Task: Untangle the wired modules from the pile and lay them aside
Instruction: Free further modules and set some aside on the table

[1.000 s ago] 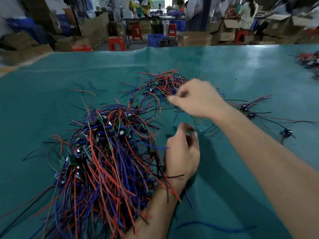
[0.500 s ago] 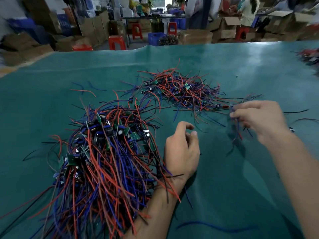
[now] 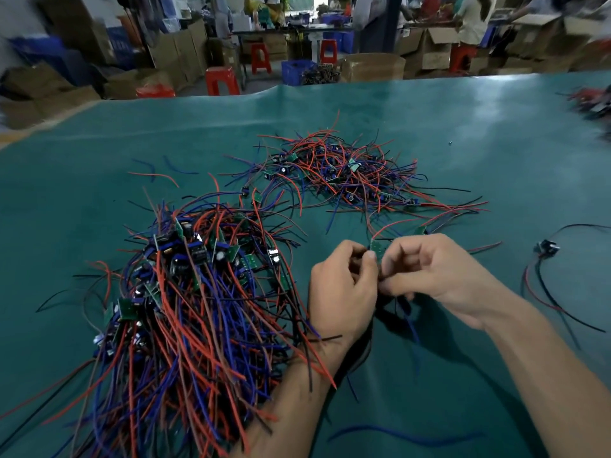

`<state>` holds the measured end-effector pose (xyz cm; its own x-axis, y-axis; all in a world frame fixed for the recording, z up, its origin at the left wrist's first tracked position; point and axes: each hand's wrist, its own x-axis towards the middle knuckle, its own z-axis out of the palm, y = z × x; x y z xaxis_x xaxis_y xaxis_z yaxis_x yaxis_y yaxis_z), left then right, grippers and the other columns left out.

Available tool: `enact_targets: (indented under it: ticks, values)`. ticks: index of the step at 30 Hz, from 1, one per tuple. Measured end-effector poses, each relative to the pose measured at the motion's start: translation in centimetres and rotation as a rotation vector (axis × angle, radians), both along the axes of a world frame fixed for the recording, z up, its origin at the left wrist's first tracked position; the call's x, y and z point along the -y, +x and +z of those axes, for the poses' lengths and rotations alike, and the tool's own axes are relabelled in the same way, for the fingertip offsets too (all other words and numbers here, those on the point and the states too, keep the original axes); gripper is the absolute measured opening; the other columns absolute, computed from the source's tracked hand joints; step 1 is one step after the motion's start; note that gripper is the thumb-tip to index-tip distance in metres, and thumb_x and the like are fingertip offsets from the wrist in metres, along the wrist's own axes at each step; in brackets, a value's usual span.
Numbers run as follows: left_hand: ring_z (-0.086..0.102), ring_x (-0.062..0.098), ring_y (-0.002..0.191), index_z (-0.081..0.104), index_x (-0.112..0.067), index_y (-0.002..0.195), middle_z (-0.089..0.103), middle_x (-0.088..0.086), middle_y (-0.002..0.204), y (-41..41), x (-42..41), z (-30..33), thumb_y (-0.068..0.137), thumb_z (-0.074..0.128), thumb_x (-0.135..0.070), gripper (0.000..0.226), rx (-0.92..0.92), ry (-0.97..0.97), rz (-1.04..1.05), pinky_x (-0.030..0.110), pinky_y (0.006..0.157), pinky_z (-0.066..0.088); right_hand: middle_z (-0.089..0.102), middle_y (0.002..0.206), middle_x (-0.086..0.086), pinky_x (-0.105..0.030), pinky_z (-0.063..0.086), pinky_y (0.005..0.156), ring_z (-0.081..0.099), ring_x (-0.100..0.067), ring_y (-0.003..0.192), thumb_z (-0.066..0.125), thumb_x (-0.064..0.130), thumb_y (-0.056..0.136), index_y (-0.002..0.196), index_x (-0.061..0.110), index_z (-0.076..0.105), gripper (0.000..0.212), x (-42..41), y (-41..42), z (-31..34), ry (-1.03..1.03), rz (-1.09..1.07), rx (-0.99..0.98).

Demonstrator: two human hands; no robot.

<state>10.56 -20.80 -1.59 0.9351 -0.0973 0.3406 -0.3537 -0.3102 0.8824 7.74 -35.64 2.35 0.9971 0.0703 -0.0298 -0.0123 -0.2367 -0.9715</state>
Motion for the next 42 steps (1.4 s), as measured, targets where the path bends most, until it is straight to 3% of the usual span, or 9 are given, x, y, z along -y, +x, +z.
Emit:
enact_targets:
  ticks: [4, 8, 13, 18, 23, 26, 31, 37, 42]
  values:
    - [0.055, 0.007, 0.076, 0.068, -0.009, 0.095, 0.066, 0.000, 0.084, 0.1, -0.1, 0.2, 0.098, 0.058, -0.011, 0.010, 0.090, 0.012, 0.052, 0.016, 0.071, 0.039, 0.076, 0.077, 0.003, -0.028, 0.049, 0.060, 0.062, -0.006, 0.061, 0.078, 0.012, 0.086, 0.084, 0.019, 0.076, 0.008, 0.3, 0.8, -1.2, -0.181, -0.284, 0.083]
    - [0.052, 0.007, 0.087, 0.066, -0.007, 0.099, 0.061, 0.004, 0.094, 0.1, -0.1, 0.3, 0.099, 0.053, -0.007, 0.012, 0.118, 0.013, 0.075, 0.007, 0.079, 0.036, 0.075, 0.104, 0.009, -0.022, 0.044, 0.081, 0.065, -0.009, 0.088, 0.078, 0.031, 0.086, 0.128, 0.029, 0.067, 0.044, 1.3, 1.6, -1.8, -0.467, -0.546, 0.120]
    - [0.062, 0.015, 0.084, 0.060, -0.015, 0.100, 0.068, -0.001, 0.089, 0.2, 0.0, -0.1, 0.101, 0.053, -0.015, 0.006, 0.049, -0.070, 0.041, 0.036, 0.081, 0.052, 0.073, 0.117, -0.005, -0.027, 0.041, 0.091, 0.065, -0.027, 0.109, 0.072, 0.027, 0.089, 0.117, 0.015, 0.074, 0.031, 2.6, 1.7, -1.6, -0.633, -0.701, 0.245]
    - [0.067, 0.010, 0.077, 0.058, -0.016, 0.096, 0.069, -0.007, 0.083, 0.0, 0.0, -0.2, 0.094, 0.062, -0.011, 0.007, 0.063, -0.123, -0.033, 0.040, 0.073, 0.055, 0.073, 0.070, 0.001, -0.032, 0.049, 0.063, 0.065, -0.020, 0.065, 0.068, 0.043, 0.088, 0.080, 0.017, 0.078, 0.029, -0.2, 1.1, -1.4, -0.199, -0.531, 0.218]
    - [0.064, 0.006, 0.071, 0.059, -0.017, 0.095, 0.069, -0.009, 0.082, 0.1, -0.1, -0.3, 0.083, 0.073, -0.008, 0.020, 0.083, -0.112, -0.043, 0.028, 0.069, 0.053, 0.076, 0.078, -0.003, -0.023, 0.047, 0.054, 0.063, -0.012, 0.068, 0.077, 0.010, 0.088, 0.086, 0.011, 0.081, 0.005, -2.1, 1.4, -1.4, 0.209, -0.399, 0.165]
    - [0.063, 0.004, 0.063, 0.064, -0.019, 0.101, 0.069, -0.006, 0.074, 0.1, 0.1, -0.4, 0.085, 0.075, -0.018, 0.020, 0.021, -0.083, -0.048, 0.018, 0.060, 0.048, 0.079, 0.092, -0.006, -0.021, 0.047, 0.056, 0.067, -0.011, 0.075, 0.073, -0.003, 0.086, 0.085, 0.009, 0.080, 0.014, -1.5, 1.3, -1.1, 0.347, -0.365, 0.138]
    - [0.065, 0.018, 0.055, 0.070, -0.020, 0.089, 0.068, 0.001, 0.060, 0.5, 0.1, -0.8, 0.087, 0.069, -0.026, 0.007, -0.016, -0.072, -0.093, 0.038, 0.060, 0.055, 0.076, 0.079, -0.001, -0.020, 0.048, 0.053, 0.063, -0.009, 0.066, 0.076, 0.000, 0.085, 0.080, 0.012, 0.080, 0.013, -0.9, 1.3, -1.1, 0.258, -0.349, 0.241]
    - [0.064, 0.027, 0.055, 0.067, -0.023, 0.083, 0.065, 0.006, 0.058, 0.6, 0.2, -0.9, 0.086, 0.072, -0.019, 0.007, -0.034, -0.105, -0.102, 0.038, 0.056, 0.054, 0.070, 0.072, -0.015, -0.026, 0.047, 0.053, 0.055, -0.013, 0.061, 0.080, 0.007, 0.086, 0.070, 0.013, 0.075, 0.017, 1.0, 1.8, -1.3, 0.065, -0.593, 0.436]
    - [0.060, 0.027, 0.056, 0.070, -0.018, 0.083, 0.063, 0.004, 0.056, 0.4, 0.2, -1.0, 0.088, 0.072, -0.022, 0.006, -0.014, -0.039, -0.128, 0.037, 0.059, 0.049, 0.068, 0.061, 0.017, -0.017, 0.045, 0.053, 0.054, -0.001, 0.053, 0.077, 0.008, 0.088, 0.076, 0.025, 0.073, 0.021, 3.7, 1.5, -0.3, 0.125, -0.824, 0.547]
